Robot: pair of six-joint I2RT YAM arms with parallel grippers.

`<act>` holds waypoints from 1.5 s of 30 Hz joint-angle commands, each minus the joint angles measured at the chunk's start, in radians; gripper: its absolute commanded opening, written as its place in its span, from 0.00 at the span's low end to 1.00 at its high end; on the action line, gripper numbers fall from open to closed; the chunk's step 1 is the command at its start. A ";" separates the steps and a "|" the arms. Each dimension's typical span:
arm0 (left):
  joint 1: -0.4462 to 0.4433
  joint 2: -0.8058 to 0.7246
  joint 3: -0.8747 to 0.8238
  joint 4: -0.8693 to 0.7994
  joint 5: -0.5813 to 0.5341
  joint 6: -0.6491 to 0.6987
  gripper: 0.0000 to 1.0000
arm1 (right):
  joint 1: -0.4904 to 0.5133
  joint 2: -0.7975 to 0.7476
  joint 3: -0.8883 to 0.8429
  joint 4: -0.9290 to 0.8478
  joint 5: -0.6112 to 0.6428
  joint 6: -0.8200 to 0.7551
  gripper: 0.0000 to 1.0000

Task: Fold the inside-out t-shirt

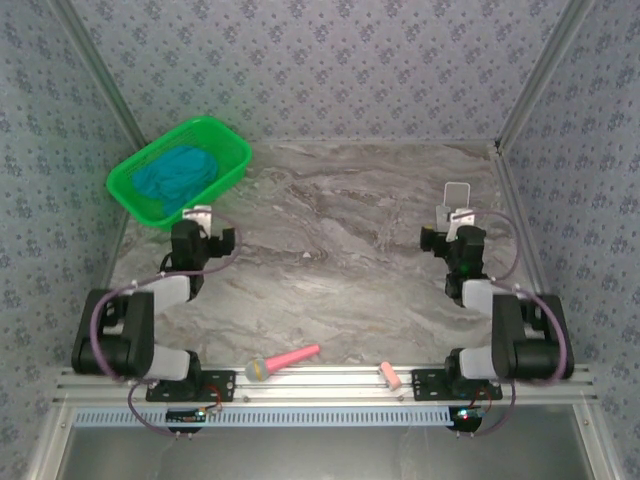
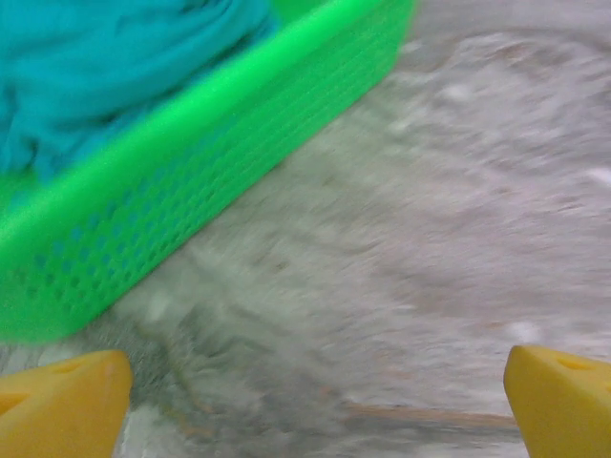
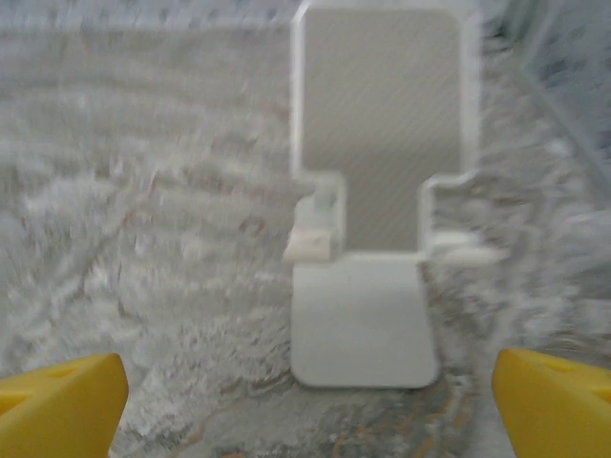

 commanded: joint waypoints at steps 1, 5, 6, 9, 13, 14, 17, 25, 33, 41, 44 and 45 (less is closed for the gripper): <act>-0.064 -0.186 0.187 -0.342 -0.028 0.013 1.00 | -0.018 -0.202 0.052 -0.245 0.186 0.361 1.00; -0.030 -0.199 0.328 -0.449 -0.066 -0.130 1.00 | -0.068 -0.275 0.083 -0.401 0.069 0.511 1.00; -0.008 -0.179 0.342 -0.442 -0.089 -0.179 1.00 | -0.056 -0.273 0.095 -0.415 0.048 0.497 1.00; 0.096 -0.066 0.435 -0.503 -0.061 -0.326 1.00 | 0.013 -0.240 0.144 -0.455 0.044 0.432 1.00; 0.143 0.138 0.633 -0.616 -0.055 -0.302 1.00 | 0.142 -0.142 0.258 -0.554 0.084 0.321 1.00; 0.154 0.189 0.692 -0.644 -0.034 -0.301 1.00 | 0.175 -0.119 0.282 -0.573 0.099 0.295 1.00; 0.171 0.376 0.871 -0.733 -0.006 -0.310 1.00 | 0.263 -0.064 0.325 -0.593 0.149 0.256 1.00; 0.204 0.758 1.260 -0.862 0.007 -0.291 1.00 | 0.337 -0.011 0.362 -0.609 0.127 0.276 1.00; 0.208 1.086 1.627 -1.028 0.020 -0.213 0.57 | 0.387 -0.019 0.381 -0.652 0.144 0.265 1.00; 0.156 0.794 1.562 -0.909 0.034 -0.135 0.00 | 0.417 -0.126 0.425 -0.736 0.170 0.259 1.00; 0.111 0.680 1.592 -0.885 0.038 -0.095 0.00 | 0.417 -0.161 0.451 -0.771 0.178 0.252 1.00; 0.094 0.654 1.614 -0.888 0.054 -0.086 0.00 | 0.417 -0.171 0.458 -0.779 0.186 0.247 1.00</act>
